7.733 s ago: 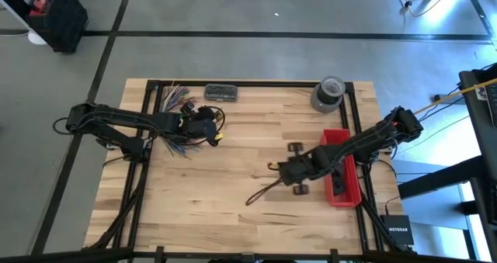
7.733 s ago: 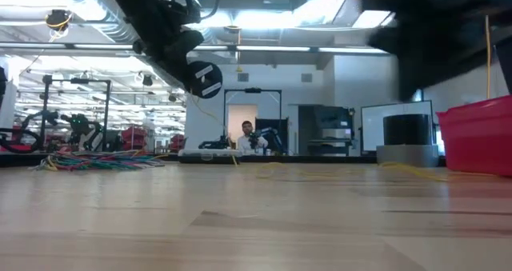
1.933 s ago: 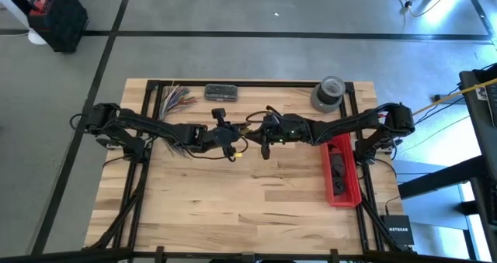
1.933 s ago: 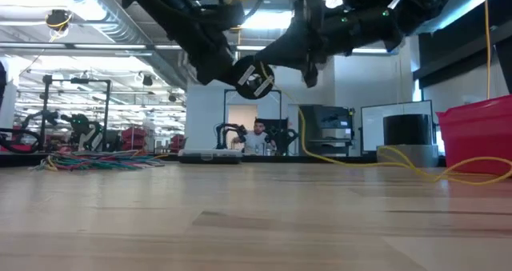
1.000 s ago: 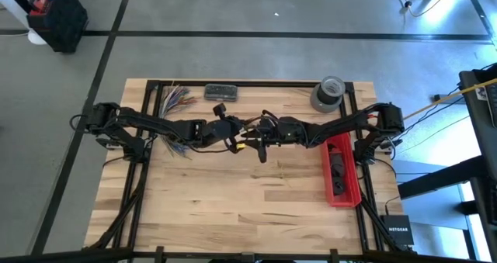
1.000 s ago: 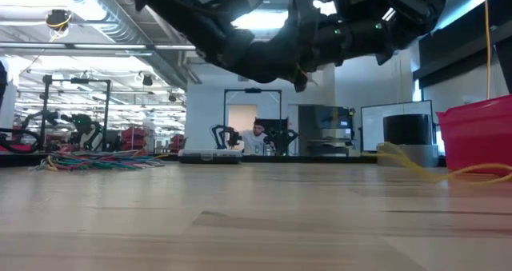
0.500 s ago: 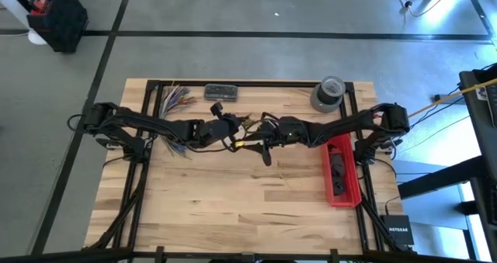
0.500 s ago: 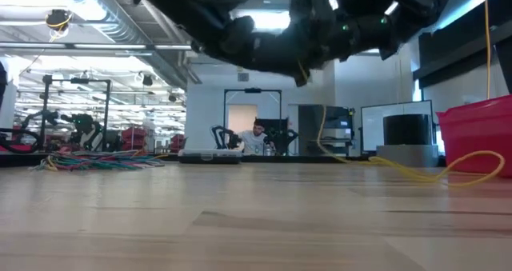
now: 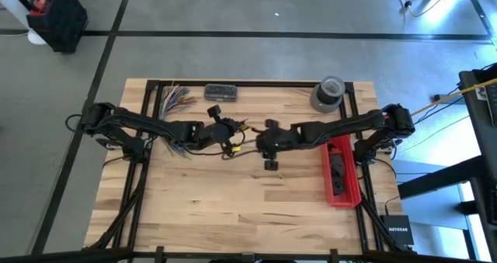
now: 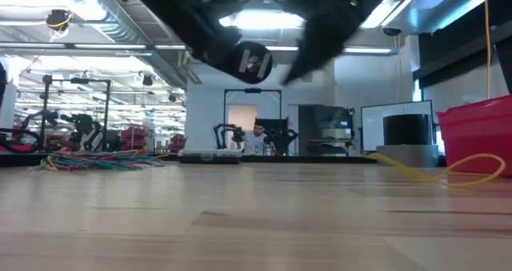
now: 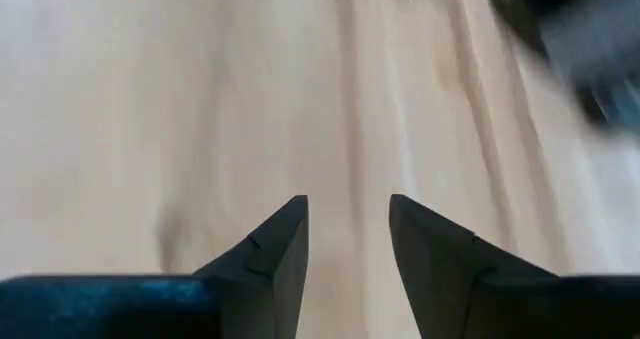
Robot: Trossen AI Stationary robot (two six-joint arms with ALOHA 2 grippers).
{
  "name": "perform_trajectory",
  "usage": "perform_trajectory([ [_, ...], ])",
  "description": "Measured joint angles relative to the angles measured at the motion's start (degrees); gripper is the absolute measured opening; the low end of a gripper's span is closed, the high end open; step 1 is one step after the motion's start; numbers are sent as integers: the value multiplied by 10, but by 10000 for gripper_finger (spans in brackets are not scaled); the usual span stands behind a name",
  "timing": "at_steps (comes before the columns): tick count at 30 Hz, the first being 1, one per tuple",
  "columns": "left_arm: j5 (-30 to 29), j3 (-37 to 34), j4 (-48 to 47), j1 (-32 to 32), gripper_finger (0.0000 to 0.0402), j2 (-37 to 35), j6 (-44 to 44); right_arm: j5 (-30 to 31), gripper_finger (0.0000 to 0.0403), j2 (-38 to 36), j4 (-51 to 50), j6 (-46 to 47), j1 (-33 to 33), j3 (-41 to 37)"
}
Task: Coil cords
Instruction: Coil the yellow wire onto the black spool
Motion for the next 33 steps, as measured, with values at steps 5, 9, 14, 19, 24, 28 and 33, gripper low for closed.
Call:
perform_trajectory([
  [5, 0, 0, -46, -10, 0, -20, 0, 122, 145, 0, -188, 19, 18, 10],
  [9, 2, 0, -65, -21, 0, -39, 0, 151, 145, -1, -275, 50, 16, 10],
  [14, 3, 0, -83, -30, 0, -44, -2, 154, 145, -1, -296, 57, 17, 9],
  [19, 5, 0, -97, -29, 0, -44, -4, 146, 145, -2, -116, 4, 6, -37],
  [24, 8, 0, -100, -30, 0, -44, -10, 52, 145, -1, 180, -66, -29, -148],
  [28, 8, 0, -98, -30, 0, -44, -5, -5, 145, -1, 304, -74, -52, -199],
  [33, 8, 0, -98, -28, 0, -44, -4, -76, 145, 19, 331, -75, -67, -214],
])
